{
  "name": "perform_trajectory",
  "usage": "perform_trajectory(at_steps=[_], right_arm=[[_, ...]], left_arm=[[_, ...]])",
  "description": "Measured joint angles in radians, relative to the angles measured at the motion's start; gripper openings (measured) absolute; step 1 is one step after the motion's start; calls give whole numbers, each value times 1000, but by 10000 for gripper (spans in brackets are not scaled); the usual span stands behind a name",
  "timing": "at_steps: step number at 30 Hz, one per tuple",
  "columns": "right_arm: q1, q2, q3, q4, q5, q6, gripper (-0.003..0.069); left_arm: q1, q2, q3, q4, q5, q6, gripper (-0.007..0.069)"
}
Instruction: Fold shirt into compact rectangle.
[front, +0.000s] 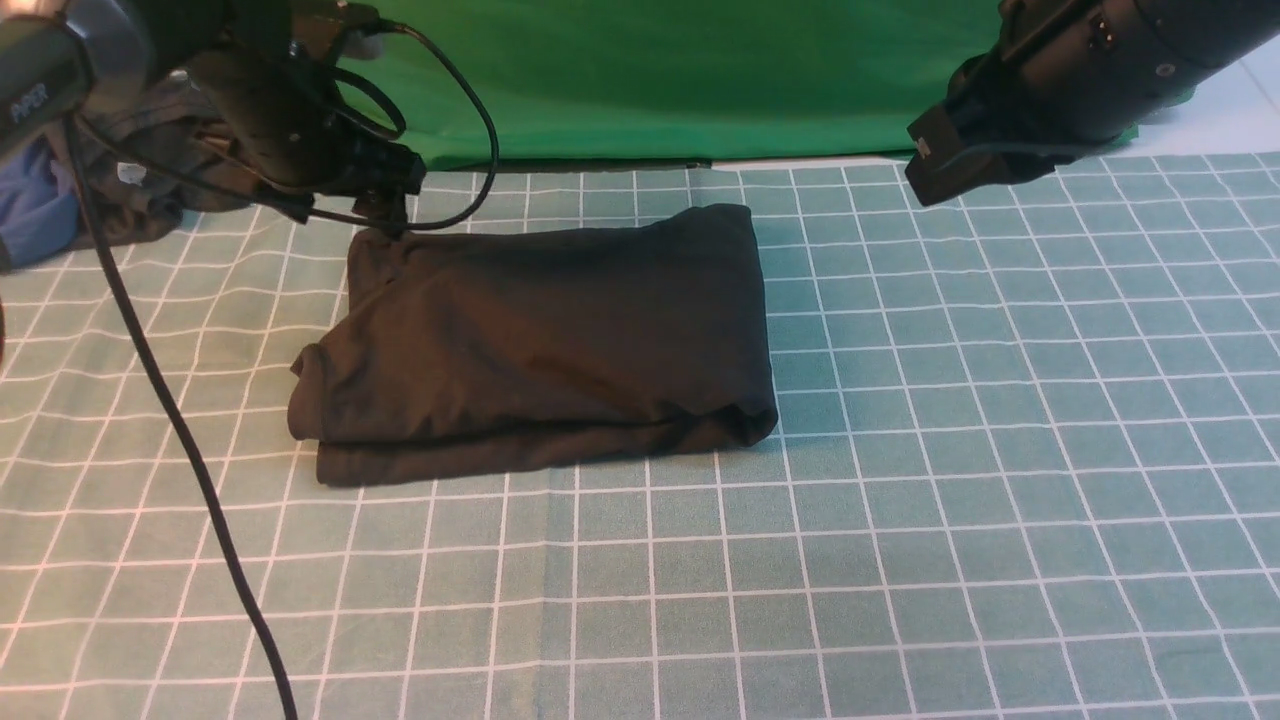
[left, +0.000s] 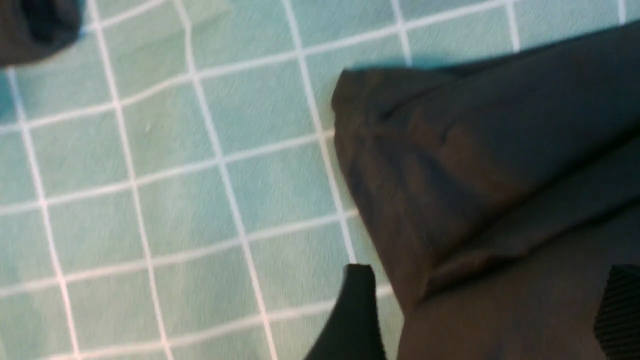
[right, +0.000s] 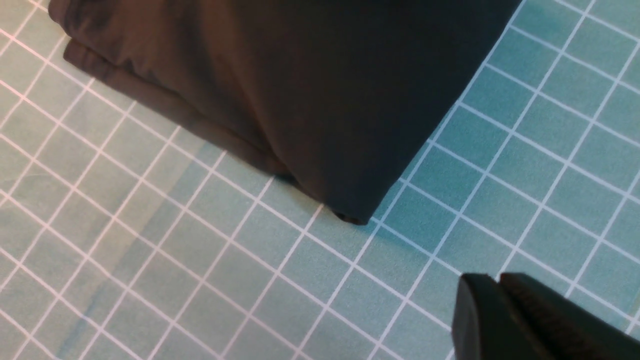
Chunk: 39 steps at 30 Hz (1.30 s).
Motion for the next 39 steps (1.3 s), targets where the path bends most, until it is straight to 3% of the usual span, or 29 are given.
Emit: perform_trajectory(at_steps=[3, 7, 10, 11, 13, 15, 19, 24, 33, 39], right_arm=[[0, 0, 0, 1, 0, 0, 38], [0, 0, 0, 2, 0, 0, 38], [0, 0, 0, 2, 0, 0, 38], [0, 0, 0, 3, 0, 0, 38], [0, 0, 0, 3, 0, 0, 41], [0, 0, 0, 3, 0, 0, 46], [0, 0, 0, 3, 0, 0, 53], [0, 0, 0, 3, 0, 0, 56], [0, 0, 0, 3, 45, 0, 57], [20, 24, 0, 3, 39, -3, 57]], left_arm=[[0, -1, 1, 0, 37, 1, 503], [1, 9, 1, -106, 61, 36, 408], [0, 14, 1, -267, 117, 145, 267], [-1, 14, 1, -278, 117, 145, 267], [-11, 19, 1, -368, 131, 208, 107], [-26, 28, 1, -383, 130, 231, 36], [-41, 71, 1, -349, 76, 221, 10], [-37, 145, 2, -227, 3, 37, 6], [-32, 18, 4, -210, 52, 20, 6], [-29, -103, 29, -277, 128, 61, 6]])
